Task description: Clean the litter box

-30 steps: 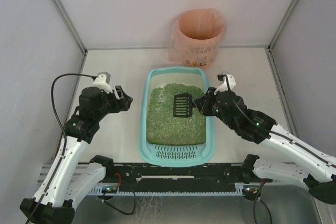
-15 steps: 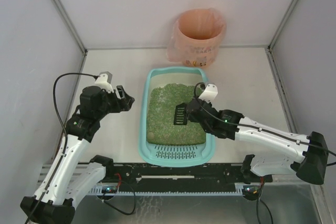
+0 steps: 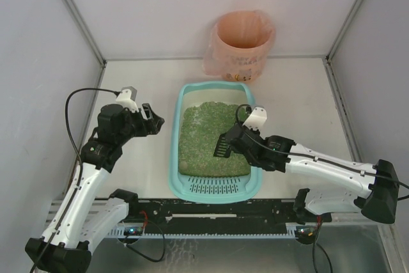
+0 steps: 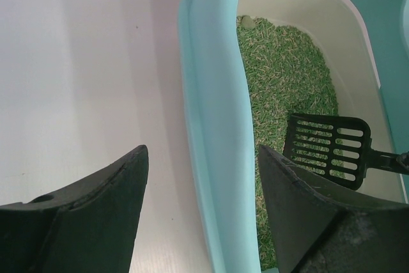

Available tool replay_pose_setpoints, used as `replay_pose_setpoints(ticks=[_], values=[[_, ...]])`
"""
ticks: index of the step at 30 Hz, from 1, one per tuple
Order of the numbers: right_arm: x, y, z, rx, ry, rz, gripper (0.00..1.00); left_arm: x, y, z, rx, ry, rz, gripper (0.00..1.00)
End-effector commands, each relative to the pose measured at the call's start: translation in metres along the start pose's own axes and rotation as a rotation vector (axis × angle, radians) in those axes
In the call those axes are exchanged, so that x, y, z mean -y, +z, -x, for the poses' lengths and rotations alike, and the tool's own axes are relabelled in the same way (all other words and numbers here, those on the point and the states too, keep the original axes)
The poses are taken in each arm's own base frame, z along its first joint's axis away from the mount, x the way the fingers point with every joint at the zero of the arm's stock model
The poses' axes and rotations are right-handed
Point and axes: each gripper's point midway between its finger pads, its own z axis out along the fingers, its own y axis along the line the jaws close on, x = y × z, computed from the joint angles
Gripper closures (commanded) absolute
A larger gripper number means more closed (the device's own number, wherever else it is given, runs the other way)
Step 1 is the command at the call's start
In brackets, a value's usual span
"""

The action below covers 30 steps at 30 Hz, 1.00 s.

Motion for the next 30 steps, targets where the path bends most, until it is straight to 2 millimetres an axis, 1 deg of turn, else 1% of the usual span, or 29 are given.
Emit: replay_pose_setpoints(ticks=[1, 11, 16, 20, 25, 28, 30], values=[[0.002, -0.012, 0.008, 0.036, 0.022, 0.004, 0.63, 0.002, 0.003, 0.001, 0.015, -0.011, -0.024, 0.27], [0.025, -0.041, 0.005, 0.051, 0.056, -0.029, 0.63, 0.000, 0.002, 0.003, 0.028, -0.011, -0.014, 0.27], [0.041, -0.051, 0.002, 0.055, 0.064, -0.066, 0.64, 0.000, 0.002, 0.002, 0.025, -0.013, -0.013, 0.27], [0.057, -0.056, 0.004, 0.078, 0.062, -0.108, 0.63, -0.001, 0.000, 0.004, 0.034, -0.011, -0.006, 0.27], [0.073, -0.063, 0.016, 0.127, 0.038, -0.124, 0.61, -0.003, -0.003, 0.007, 0.053, -0.009, 0.006, 0.27], [0.076, -0.066, 0.026, 0.168, -0.008, -0.114, 0.54, -0.004, -0.004, 0.008, 0.063, -0.009, 0.010, 0.27], [0.073, -0.066, 0.034, 0.195, -0.050, -0.101, 0.50, -0.005, -0.005, 0.009, 0.068, -0.011, 0.016, 0.27]])
